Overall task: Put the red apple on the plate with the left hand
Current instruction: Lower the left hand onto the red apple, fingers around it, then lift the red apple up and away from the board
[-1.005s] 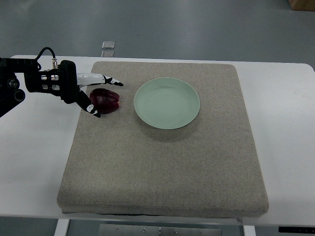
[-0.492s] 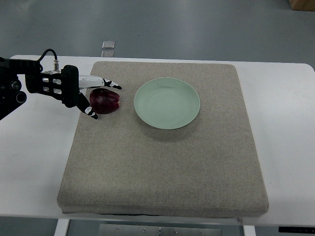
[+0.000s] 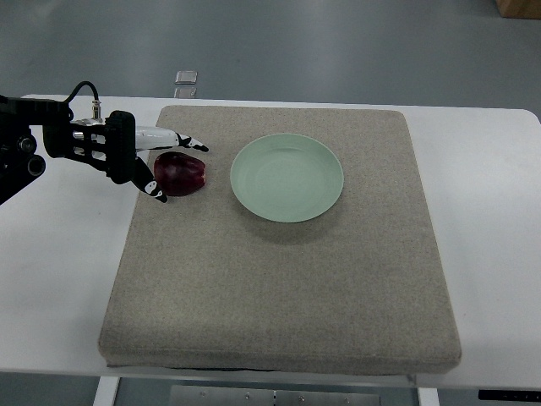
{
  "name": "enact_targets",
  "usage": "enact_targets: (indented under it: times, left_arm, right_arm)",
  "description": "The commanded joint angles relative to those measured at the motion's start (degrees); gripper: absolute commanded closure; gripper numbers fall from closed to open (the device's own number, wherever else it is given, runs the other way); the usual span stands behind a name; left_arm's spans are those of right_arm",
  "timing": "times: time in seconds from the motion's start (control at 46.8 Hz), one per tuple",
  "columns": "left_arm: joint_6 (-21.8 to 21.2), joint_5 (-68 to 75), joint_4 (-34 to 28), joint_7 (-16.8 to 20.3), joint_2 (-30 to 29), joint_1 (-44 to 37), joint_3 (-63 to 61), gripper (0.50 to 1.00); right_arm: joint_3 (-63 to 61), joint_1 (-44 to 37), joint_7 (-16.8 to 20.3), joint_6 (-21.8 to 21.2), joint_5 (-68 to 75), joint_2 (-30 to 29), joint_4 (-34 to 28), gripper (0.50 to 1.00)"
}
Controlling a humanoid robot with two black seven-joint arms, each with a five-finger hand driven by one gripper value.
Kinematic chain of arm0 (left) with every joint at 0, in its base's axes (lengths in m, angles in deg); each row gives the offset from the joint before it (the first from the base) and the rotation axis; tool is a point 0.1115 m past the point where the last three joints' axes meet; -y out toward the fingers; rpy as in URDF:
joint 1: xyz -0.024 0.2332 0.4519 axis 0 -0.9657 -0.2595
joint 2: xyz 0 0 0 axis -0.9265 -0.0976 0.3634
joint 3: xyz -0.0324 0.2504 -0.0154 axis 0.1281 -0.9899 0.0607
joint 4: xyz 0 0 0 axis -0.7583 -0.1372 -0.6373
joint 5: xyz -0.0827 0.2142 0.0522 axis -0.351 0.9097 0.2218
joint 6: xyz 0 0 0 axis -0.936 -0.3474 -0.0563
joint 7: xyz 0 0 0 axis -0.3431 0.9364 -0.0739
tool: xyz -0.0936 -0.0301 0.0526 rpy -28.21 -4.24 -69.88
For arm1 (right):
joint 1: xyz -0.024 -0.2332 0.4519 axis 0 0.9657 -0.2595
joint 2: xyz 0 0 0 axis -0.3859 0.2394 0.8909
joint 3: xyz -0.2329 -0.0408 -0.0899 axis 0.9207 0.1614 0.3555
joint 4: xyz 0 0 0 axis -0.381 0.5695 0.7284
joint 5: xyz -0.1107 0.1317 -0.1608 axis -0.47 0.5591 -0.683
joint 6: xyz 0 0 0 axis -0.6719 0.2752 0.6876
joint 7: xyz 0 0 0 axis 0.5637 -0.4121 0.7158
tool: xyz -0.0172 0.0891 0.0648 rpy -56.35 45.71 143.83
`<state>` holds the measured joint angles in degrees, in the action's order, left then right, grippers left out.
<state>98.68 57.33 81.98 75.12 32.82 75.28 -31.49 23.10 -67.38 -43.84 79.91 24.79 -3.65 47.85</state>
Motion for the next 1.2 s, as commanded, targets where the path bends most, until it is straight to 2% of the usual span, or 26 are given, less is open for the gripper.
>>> enact_targets:
  times: [0.0, 0.171, 0.299, 0.385, 0.513, 0.62, 0.77, 1.176]
  left_arm:
    - [0.0, -0.1, 0.0, 0.0, 0.0, -0.1, 0.0, 0.564]
    - [0.0, -0.1, 0.0, 0.0, 0.0, -0.2, 0.0, 0.606]
    - [0.0, -0.1, 0.0, 0.0, 0.0, -0.2, 0.0, 0.662]
    - [0.0, 0.0, -0.1, 0.0, 0.0, -0.3, -0.1, 0.733]
    - [0.0, 0.0, -0.2, 0.0, 0.0, -0.3, -1.3, 0.906]
    - [0.0, 0.0, -0.3, 0.0, -0.1, -0.3, -1.3, 0.994]
    - [0.0, -0.5, -0.7, 0.0, -0.2, 0.6, -0.7, 1.0]
    - [0.0, -1.2, -0.8, 0.0, -2.6, 11.1, 4.9, 1.0]
  right_arm:
    - [0.0, 0.0, 0.0, 0.0, 0.0, 0.0, 0.0, 0.568]
    - [0.0, 0.0, 0.0, 0.0, 0.0, 0.0, 0.0, 0.568]
    - [0.0, 0.0, 0.0, 0.0, 0.0, 0.0, 0.0, 0.57]
    - [0.0, 0.0, 0.0, 0.0, 0.0, 0.0, 0.0, 0.57]
    - [0.0, 0.0, 0.0, 0.0, 0.0, 0.0, 0.0, 0.568]
    - [0.0, 0.0, 0.0, 0.0, 0.0, 0.0, 0.0, 0.568]
    - [0.0, 0.0, 0.0, 0.0, 0.0, 0.0, 0.0, 0.568]
    - [0.0, 0.0, 0.0, 0.0, 0.0, 0.0, 0.0, 0.568]
